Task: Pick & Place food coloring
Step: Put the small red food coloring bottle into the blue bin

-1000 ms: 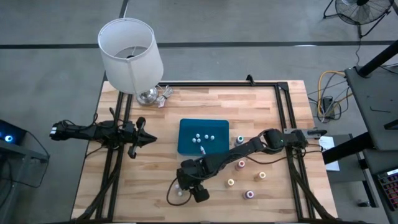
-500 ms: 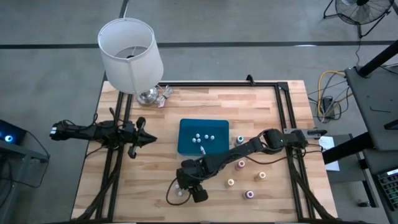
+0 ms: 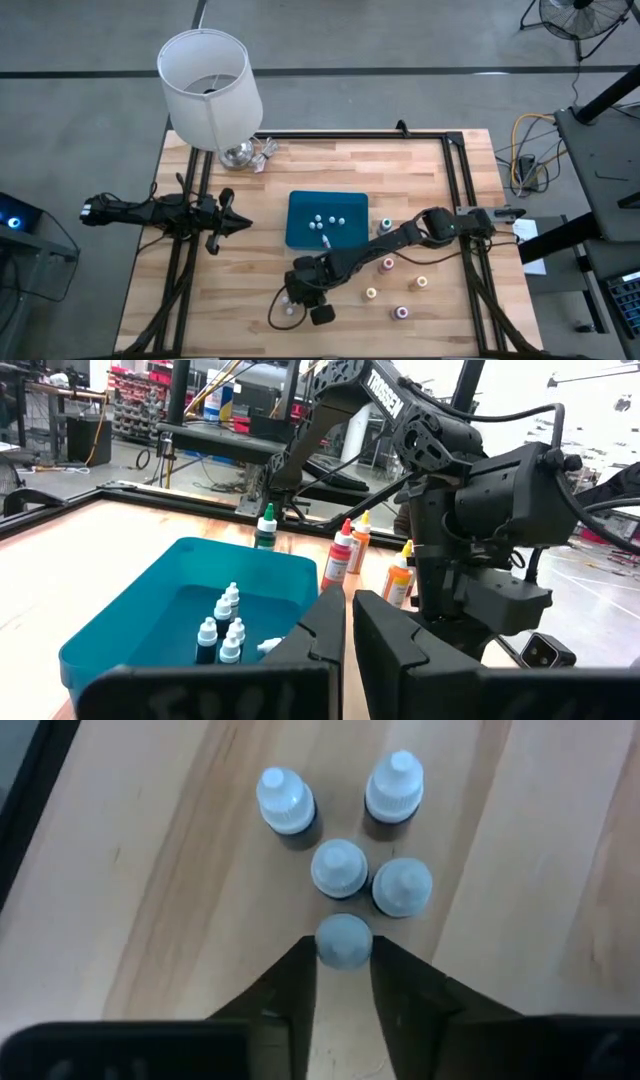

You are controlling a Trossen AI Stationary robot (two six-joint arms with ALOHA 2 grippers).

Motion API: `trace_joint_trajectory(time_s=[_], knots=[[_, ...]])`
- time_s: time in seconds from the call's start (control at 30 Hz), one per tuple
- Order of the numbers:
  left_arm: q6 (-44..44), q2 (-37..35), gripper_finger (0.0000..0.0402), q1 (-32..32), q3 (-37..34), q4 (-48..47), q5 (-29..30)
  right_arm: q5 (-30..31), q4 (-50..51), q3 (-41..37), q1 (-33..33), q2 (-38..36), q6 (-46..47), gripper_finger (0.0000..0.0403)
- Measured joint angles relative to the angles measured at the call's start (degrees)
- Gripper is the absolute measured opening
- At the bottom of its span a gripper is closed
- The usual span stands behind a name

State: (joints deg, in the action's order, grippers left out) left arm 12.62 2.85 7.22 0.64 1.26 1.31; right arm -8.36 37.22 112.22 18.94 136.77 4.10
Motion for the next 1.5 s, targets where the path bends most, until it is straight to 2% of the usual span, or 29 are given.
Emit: trace_joint_trajectory(time_s=[0.3, 0.73, 0.87, 1.2, 1.5], knots=[[0.0, 0.0, 0.0, 0.0, 0.0, 0.0, 0.0, 1.0, 0.1, 0.0, 0.0, 0.0, -0.2, 0.0013], [0.0, 0.0, 0.0, 0.0, 0.0, 0.0, 0.0, 1.0, 0.6, 0.0, -0.1, -0.3, 1.0, 0.001], [0.0, 0.0, 0.0, 0.0, 0.0, 0.0, 0.0, 1.0, 0.4, 0.0, -0.1, -1.7, 1.8, 0.003], [0.0, 0.0, 0.0, 0.0, 0.0, 0.0, 0.0, 0.9, 0.5, 0.0, -0.1, -2.4, 3.0, 0.0115], [0.0, 0.0, 0.0, 0.0, 0.0, 0.0, 0.0, 0.4, -0.4, 1.0, 0.0, -2.4, 0.6, 0.0148]])
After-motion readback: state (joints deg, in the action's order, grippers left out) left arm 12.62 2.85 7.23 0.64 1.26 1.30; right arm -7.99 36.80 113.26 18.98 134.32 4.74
